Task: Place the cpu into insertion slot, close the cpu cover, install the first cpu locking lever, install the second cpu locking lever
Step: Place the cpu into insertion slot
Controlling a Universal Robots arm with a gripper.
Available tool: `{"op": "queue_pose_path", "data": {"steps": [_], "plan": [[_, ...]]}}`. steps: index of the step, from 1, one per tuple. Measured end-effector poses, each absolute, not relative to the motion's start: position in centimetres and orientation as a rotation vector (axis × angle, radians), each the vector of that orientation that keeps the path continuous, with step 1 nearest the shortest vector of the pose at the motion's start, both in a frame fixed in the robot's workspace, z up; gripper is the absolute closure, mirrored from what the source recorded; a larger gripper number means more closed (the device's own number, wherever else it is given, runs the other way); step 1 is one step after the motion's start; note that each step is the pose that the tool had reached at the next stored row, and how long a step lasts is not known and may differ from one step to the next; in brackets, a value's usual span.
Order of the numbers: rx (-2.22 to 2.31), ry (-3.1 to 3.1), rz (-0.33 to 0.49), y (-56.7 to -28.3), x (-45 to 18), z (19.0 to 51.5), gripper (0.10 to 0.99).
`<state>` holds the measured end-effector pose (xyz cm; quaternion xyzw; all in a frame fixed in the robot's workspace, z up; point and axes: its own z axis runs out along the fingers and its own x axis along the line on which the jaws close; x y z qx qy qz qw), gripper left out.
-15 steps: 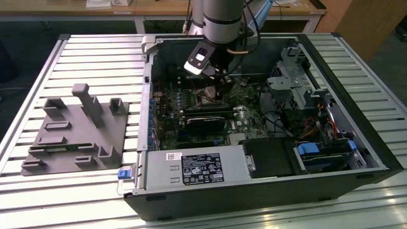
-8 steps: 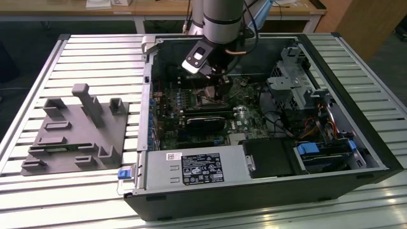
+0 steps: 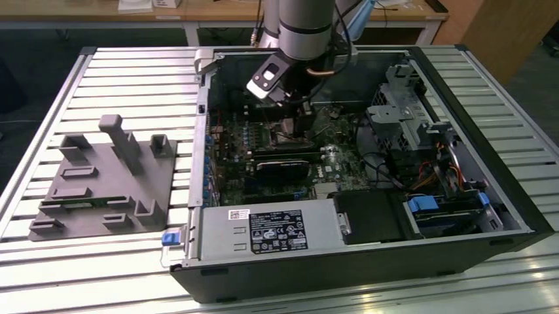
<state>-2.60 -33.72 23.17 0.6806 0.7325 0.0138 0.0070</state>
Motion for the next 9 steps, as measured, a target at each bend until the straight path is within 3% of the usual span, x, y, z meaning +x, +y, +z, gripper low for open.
{"op": "queue_pose_path", "data": {"steps": [9], "plan": [[2.184,2.238,0.042,-33.43,-2.76,22.97,0.545]]}}
